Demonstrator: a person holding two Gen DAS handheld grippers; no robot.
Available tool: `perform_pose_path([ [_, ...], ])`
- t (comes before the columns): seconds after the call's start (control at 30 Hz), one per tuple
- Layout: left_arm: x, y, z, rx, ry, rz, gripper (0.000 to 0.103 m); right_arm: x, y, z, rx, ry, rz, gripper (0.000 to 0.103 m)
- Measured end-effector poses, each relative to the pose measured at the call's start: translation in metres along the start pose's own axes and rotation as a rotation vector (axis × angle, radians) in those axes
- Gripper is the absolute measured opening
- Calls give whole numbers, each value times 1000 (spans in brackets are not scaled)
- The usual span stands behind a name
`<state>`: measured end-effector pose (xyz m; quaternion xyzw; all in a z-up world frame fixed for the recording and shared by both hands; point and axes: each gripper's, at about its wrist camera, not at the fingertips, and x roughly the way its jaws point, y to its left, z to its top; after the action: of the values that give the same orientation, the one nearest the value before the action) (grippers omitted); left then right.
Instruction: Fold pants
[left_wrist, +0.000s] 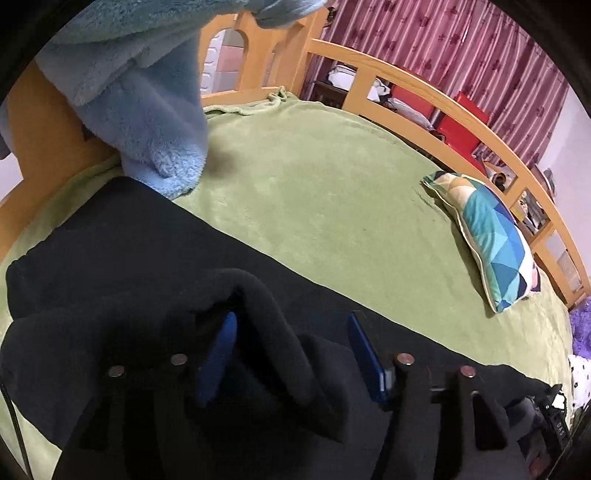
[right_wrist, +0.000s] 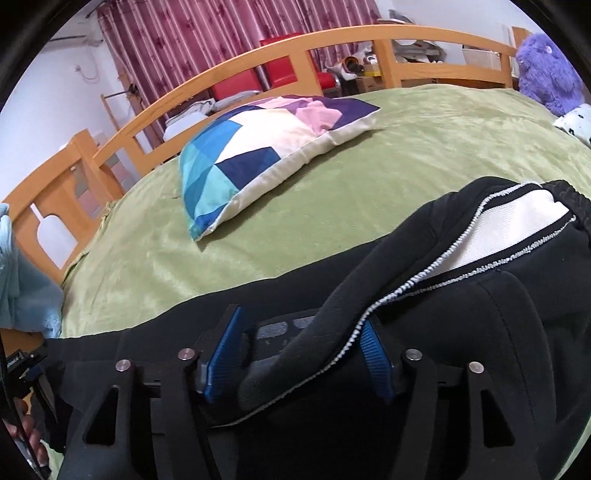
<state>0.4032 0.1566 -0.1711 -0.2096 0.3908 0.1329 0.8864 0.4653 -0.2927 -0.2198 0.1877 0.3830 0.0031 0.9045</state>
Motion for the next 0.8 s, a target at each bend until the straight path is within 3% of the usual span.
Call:
perform_pose_path([
  [0.27, -5, -6, -1, 9, 2, -15, 69, -7, -2, 4, 40, -15, 41, 68],
  [0.43, -11, -4, 1, -9, -20, -41, 81, -18, 7, 6, 5, -49, 27, 69],
  [0.8, -29, -8, 3, -9, -83, -76, 86, -44, 33, 7, -91, -116, 61, 72],
])
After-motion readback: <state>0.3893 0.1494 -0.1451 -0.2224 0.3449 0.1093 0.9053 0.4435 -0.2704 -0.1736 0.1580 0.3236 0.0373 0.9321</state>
